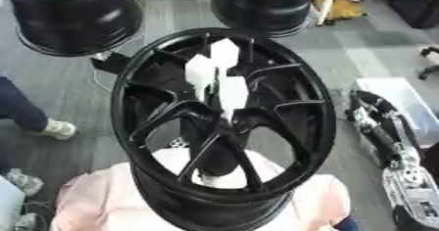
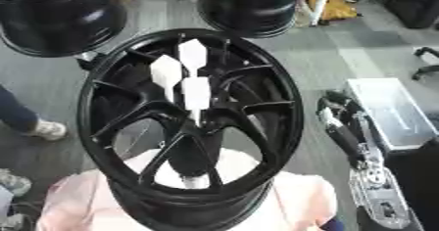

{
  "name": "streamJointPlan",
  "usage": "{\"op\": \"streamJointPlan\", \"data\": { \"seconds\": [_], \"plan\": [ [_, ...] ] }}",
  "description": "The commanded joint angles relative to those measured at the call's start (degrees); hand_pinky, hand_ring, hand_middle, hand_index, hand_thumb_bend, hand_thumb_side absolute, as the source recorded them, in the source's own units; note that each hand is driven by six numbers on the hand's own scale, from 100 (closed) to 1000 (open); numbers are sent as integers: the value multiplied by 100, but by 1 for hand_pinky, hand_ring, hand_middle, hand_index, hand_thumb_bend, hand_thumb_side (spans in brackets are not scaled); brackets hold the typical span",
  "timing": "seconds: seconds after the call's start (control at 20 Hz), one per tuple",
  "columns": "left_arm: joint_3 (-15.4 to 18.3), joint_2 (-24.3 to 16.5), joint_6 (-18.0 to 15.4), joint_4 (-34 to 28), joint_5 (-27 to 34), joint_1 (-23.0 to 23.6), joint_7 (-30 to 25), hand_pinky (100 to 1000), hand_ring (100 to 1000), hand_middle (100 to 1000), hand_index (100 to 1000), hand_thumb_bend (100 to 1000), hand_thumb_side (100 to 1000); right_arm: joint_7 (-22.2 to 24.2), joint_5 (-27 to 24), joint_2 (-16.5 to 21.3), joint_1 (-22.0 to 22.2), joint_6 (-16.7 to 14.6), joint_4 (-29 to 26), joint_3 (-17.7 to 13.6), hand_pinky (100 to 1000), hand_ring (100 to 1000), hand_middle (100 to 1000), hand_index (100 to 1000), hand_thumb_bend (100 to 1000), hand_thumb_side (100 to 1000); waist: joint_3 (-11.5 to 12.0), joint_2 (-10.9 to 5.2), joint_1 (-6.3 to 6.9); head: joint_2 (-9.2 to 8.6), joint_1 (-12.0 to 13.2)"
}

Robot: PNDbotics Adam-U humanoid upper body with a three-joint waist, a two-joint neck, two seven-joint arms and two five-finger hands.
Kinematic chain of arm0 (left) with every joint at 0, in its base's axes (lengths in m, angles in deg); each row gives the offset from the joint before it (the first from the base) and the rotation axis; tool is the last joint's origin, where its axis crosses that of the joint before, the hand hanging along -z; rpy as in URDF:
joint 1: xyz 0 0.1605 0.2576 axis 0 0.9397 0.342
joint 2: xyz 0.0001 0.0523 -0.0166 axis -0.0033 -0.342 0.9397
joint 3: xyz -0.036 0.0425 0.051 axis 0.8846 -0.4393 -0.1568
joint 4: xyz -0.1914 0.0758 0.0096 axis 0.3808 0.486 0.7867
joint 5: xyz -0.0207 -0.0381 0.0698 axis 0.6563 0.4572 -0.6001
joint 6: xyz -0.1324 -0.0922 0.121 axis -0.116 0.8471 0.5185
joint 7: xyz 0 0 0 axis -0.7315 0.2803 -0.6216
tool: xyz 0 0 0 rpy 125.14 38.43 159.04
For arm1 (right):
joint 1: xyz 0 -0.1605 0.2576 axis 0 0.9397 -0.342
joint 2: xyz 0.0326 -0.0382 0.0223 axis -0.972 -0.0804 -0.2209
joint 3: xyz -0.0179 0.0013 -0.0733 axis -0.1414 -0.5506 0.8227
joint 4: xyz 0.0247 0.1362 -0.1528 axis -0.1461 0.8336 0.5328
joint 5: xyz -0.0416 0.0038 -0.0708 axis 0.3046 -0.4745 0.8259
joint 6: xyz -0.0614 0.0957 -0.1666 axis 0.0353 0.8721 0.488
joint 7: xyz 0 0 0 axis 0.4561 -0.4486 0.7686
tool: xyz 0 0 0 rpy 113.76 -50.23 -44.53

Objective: Pull the pin out of the wheel hub.

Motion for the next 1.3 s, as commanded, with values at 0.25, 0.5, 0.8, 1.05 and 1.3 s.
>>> {"op": "streamJointPlan", "data": {
  "seconds": [0.25, 0.5, 0.8, 1.05, 1.3],
  "plan": [
    [10, -142, -52, -134, -1, -92, 2, 695, 592, 603, 631, 298, 679, -11, 13, 58, -44, -9, -108, -45, 665, 633, 747, 796, 214, 470, -25, -73, 27, -38, -5],
    [-126, -1102, -449, -4, 14, -333, -31, 698, 596, 609, 639, 324, 623, 0, 23, 85, -47, -7, -98, -37, 665, 633, 747, 796, 215, 470, -74, -89, 63, -27, 23],
    [-846, -2910, -1377, 464, -32, -936, -326, 714, 612, 628, 677, 379, 565, 6, 47, 137, -31, -2, -84, -32, 665, 632, 747, 796, 214, 470, -127, -113, 129, -8, 73],
    [-2401, -4644, -2580, 1046, -97, -2156, -1048, 733, 641, 660, 738, 430, 527, 85, 75, 173, -32, 0, -61, 49, 665, 632, 747, 796, 215, 470, -261, -172, 215, 8, 220],
    [-3468, -4898, -3175, 1288, -215, -3121, -1736, 739, 654, 676, 762, 454, 501, 148, 95, 247, -18, 4, -34, 104, 665, 632, 747, 796, 215, 470, -367, -223, 314, 34, 284]
  ]
}}
